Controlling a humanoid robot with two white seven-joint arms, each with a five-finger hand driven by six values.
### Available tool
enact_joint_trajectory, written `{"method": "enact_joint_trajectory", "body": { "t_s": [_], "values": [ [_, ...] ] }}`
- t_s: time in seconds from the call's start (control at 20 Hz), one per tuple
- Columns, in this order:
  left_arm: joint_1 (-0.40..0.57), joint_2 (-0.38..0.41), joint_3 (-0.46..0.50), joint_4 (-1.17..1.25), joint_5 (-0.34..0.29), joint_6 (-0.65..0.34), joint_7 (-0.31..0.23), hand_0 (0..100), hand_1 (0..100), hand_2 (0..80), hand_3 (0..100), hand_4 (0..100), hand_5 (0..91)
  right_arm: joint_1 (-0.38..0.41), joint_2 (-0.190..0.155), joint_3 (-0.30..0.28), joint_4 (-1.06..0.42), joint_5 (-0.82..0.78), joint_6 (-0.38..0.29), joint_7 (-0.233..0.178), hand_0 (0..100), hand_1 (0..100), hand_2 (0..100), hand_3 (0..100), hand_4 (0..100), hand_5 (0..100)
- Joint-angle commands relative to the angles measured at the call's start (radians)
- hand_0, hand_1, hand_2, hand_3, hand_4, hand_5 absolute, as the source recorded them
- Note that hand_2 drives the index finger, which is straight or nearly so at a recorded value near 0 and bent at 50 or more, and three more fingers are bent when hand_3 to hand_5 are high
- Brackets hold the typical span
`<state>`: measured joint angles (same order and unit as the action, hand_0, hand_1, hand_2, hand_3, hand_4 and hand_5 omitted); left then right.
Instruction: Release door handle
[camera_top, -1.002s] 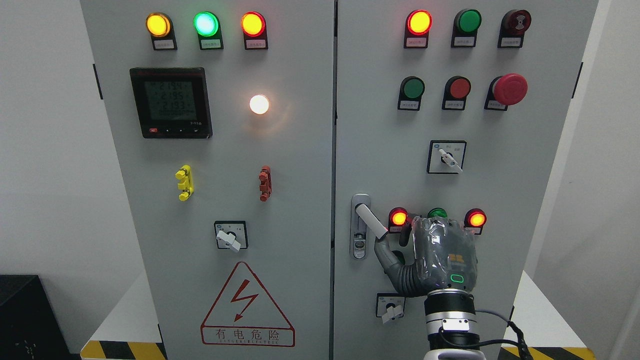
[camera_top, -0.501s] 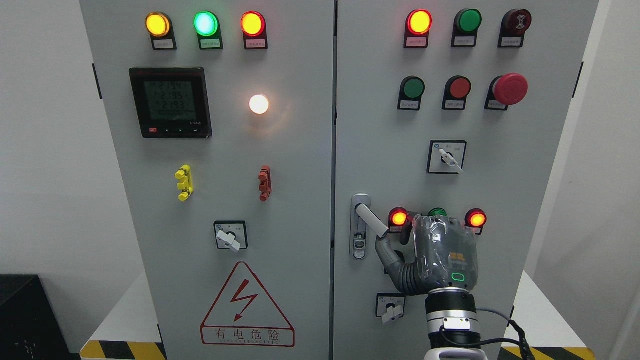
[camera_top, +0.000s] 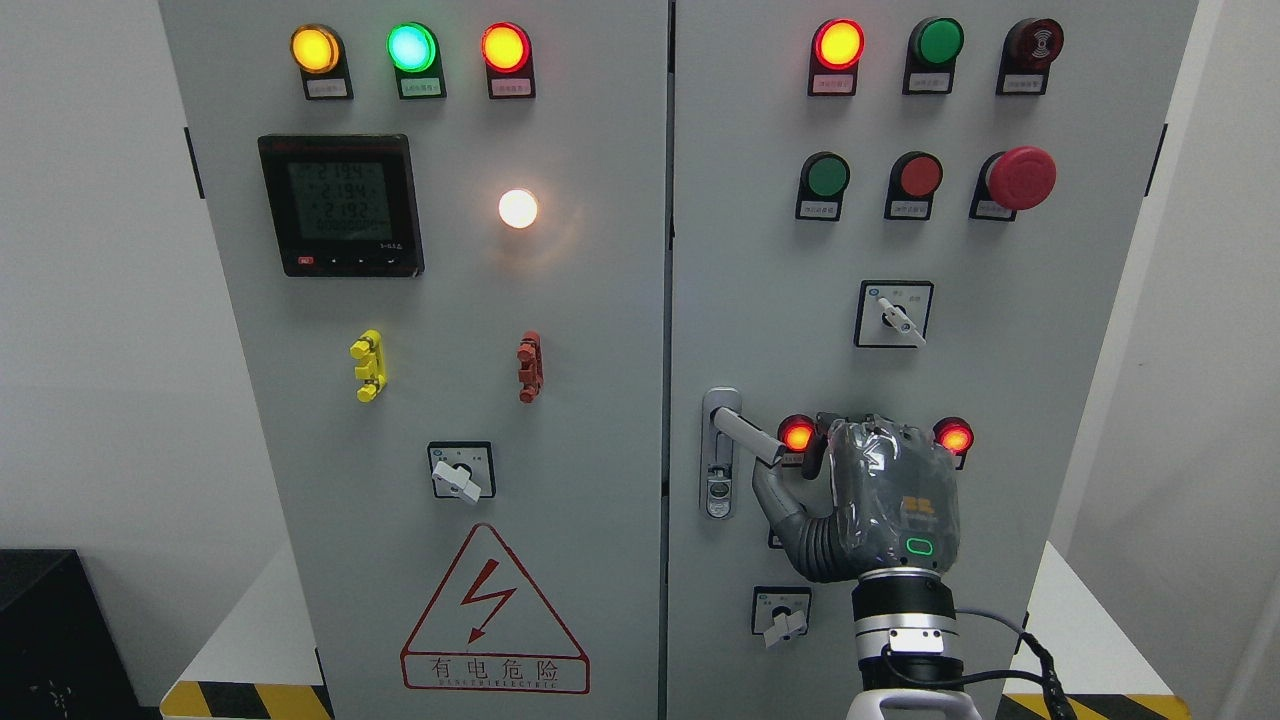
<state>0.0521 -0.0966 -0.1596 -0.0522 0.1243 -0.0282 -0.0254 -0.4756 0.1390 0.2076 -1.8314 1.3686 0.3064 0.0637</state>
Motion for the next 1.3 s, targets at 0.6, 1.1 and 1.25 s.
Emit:
{"method": "enact_joint_trajectory", "body": {
  "t_s": [0.6,1.1,1.25],
  "values": [
    [0.000,0.000,0.000,0.000,0.000,0.001,-0.001,0,0,4.5,11,0,0.0,-0.003,0.001,0.000,0.000,0.000,-0.001,-0.002,46,38,72,100,76,72],
    [0.000,0.000,0.000,0.000,0.000,0.001,-0.001,0,0,4.4,11,0,0.0,-0.012,0.001,0.000,0.000,0.000,0.000,-0.002,45,38,72,100,76,72],
    [0.000,0.000,0.000,0.000,0.000,-0.001,-0.001,0,0,4.4,11,0,0.0,-0.012,0.001,-0.010,0.000,0.000,-0.001,-0.002,45,38,72,100,76,72]
  ]
}}
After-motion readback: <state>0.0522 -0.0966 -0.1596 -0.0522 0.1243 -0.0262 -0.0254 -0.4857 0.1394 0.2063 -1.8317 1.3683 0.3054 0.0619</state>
